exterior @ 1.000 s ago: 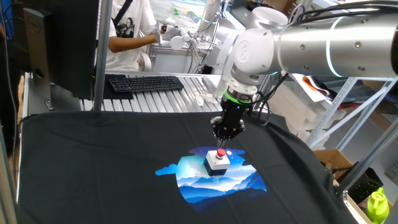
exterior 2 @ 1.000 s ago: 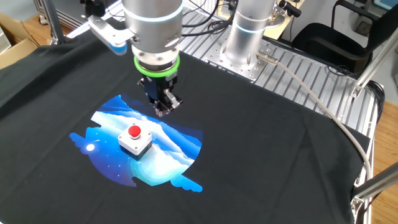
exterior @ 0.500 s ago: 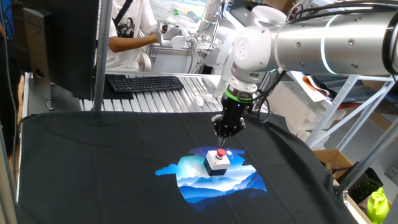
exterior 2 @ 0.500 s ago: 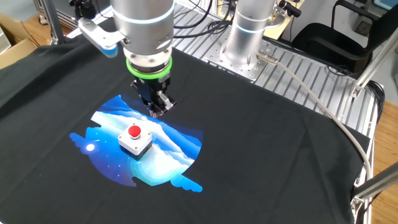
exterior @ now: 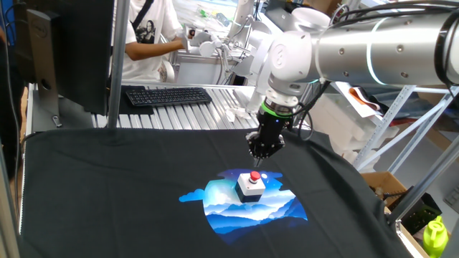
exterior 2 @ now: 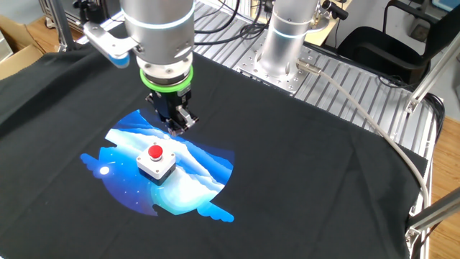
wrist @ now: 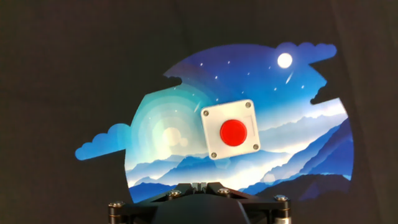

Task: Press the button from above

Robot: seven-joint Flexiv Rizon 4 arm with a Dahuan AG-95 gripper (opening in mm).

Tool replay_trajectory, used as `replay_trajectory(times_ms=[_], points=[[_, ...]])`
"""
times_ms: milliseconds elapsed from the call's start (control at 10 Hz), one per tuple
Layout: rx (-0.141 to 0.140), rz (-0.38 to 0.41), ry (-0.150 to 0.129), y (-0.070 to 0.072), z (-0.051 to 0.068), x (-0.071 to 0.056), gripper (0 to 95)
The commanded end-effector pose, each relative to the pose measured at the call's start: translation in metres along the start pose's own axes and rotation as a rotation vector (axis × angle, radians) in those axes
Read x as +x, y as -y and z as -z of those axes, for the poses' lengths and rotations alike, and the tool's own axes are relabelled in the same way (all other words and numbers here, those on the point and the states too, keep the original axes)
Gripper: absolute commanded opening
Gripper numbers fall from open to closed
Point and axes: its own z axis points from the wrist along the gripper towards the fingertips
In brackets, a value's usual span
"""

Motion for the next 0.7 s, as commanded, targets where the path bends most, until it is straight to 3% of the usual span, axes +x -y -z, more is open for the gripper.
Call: replay_trajectory(times_ms=[100,700], points=[[0.002,0.005,-0.001,0.003,-0.001,-0.004,0.0],[0.009,0.032,0.009,0.013,-0.007,-0.02,0.0]])
